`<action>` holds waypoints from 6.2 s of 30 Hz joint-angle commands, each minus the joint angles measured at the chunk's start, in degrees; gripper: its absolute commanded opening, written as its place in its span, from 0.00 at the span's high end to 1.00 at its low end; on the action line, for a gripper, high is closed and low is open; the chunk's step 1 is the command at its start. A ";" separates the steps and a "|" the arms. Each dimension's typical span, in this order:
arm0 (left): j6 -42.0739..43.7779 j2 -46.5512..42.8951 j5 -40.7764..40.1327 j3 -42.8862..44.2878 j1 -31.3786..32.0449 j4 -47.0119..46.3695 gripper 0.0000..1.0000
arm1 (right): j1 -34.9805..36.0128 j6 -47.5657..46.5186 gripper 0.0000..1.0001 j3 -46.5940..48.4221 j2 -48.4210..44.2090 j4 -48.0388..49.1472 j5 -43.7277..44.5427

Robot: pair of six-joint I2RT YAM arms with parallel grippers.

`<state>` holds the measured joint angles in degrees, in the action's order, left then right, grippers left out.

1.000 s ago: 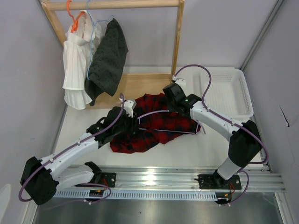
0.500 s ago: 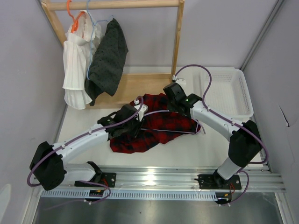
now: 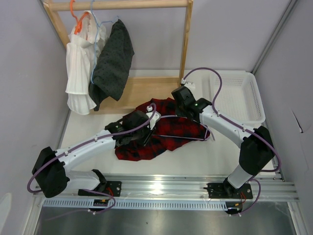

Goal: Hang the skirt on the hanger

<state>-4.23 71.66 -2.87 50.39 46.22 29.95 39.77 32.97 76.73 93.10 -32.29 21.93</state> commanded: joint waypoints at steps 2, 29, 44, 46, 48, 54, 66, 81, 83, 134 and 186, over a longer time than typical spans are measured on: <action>0.98 -2.66 -0.90 3.22 0.72 -0.07 0.59 | -0.39 0.25 1.00 -0.18 -1.69 2.59 -0.05; 3.00 6.39 -7.58 4.19 0.72 0.54 0.60 | -0.48 0.25 1.00 -0.70 -2.13 3.29 -0.66; 3.18 7.09 -8.99 4.01 0.72 1.25 0.68 | -0.39 0.16 1.00 -0.53 -2.04 3.03 -0.49; 3.26 7.09 -8.82 4.19 0.72 1.33 0.69 | -0.39 0.16 1.00 -0.61 -2.04 3.03 -0.49; 3.26 7.44 -8.90 4.19 0.72 1.68 0.73 | -0.48 0.25 1.00 -0.70 -2.04 3.03 -0.49; 3.35 7.62 -8.47 3.75 0.72 1.68 0.74 | -0.39 0.25 1.00 -0.79 -2.04 3.20 -0.49; 3.00 7.62 -8.46 3.13 0.63 1.16 1.00 | -0.57 0.34 1.00 -0.62 -2.22 2.85 -0.05; -4.38 1.12 -5.30 1.03 -10.00 -1.39 1.00 | -1.27 -0.71 1.00 1.14 -3.98 -0.66 0.48; -4.56 0.42 -5.30 1.03 -10.44 -1.83 1.00 | -1.27 -0.72 1.00 1.06 -4.15 -0.67 0.57; -3.94 -3.54 1.20 -0.65 -10.00 -3.32 1.00 | -0.22 3.42 1.00 2.55 -3.54 2.50 2.15; -0.08 -17.78 -3.81 18.42 -8.16 3.97 0.86 | 14.81 -22.23 1.00 22.50 -11.27 13.91 18.06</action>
<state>-5.82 55.48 -5.45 64.77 37.76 34.44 53.52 15.11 95.33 83.22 -24.43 38.11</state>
